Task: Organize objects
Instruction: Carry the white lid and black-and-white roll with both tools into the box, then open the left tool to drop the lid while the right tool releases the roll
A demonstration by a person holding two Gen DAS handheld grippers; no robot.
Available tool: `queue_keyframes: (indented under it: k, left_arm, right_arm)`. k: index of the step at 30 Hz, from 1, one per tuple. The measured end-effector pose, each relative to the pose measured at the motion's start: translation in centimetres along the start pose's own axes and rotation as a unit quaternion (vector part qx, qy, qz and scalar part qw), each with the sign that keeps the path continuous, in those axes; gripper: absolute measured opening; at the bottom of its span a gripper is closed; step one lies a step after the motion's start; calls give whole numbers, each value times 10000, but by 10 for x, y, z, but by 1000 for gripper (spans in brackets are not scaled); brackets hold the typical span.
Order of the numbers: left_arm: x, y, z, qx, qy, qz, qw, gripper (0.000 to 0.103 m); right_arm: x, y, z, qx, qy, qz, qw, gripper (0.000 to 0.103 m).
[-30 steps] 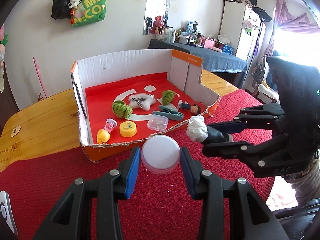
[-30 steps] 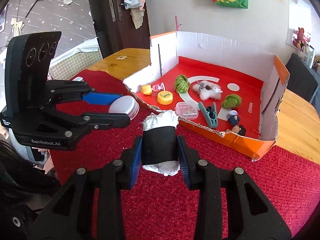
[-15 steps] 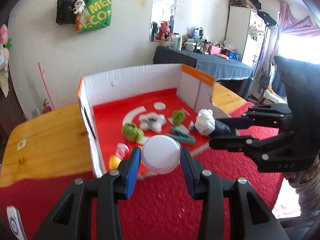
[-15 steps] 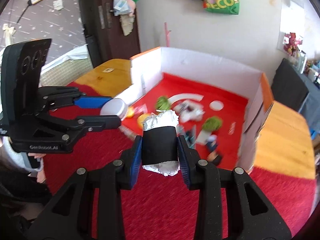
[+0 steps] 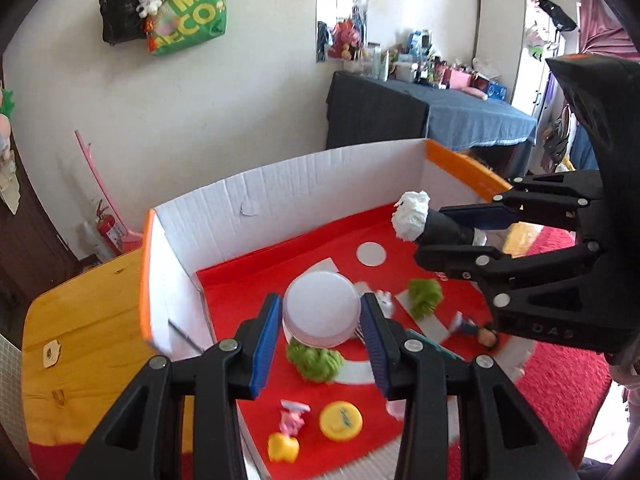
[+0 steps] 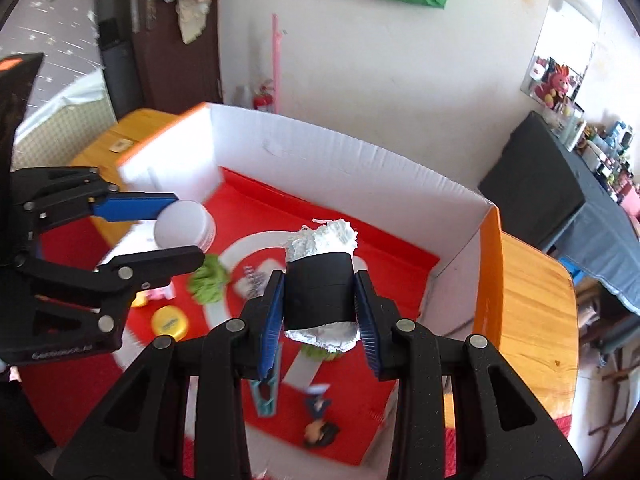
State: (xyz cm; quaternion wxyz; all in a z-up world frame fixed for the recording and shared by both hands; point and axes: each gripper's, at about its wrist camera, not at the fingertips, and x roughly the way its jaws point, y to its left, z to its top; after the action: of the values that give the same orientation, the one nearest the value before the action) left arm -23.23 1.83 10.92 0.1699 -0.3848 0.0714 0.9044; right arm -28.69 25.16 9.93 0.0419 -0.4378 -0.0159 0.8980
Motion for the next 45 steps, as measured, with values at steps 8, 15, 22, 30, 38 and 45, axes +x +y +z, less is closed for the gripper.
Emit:
queue_keyframes:
  k: [8,15,22,30,38,45]
  left_arm:
    - [42,8,11,10,454,197,9988,42]
    - [63,12,12,-118,778,336,9963,42]
    - [81,13,8,-214,1088,411,9930,42]
    - [90,14,2,-321,1328,527,9892,42]
    - [97,22,-5,-574,1511,381,9861,42]
    - [97,18,-7,-577,1493,385,9864,42]
  right_arm:
    - [45,-5,14,67,585,-264,9979,33]
    - [71,-10,23,176,893,-490,9946,33]
    - [93,-15,23,267,1218,-570,9906,33]
    - [104,-24,18,444,1428,-452,9877,33]
    - [101,-29,14,571,1442,-323,9874,33]
    - [95,-29,12,629,1412,-272,9876,33]
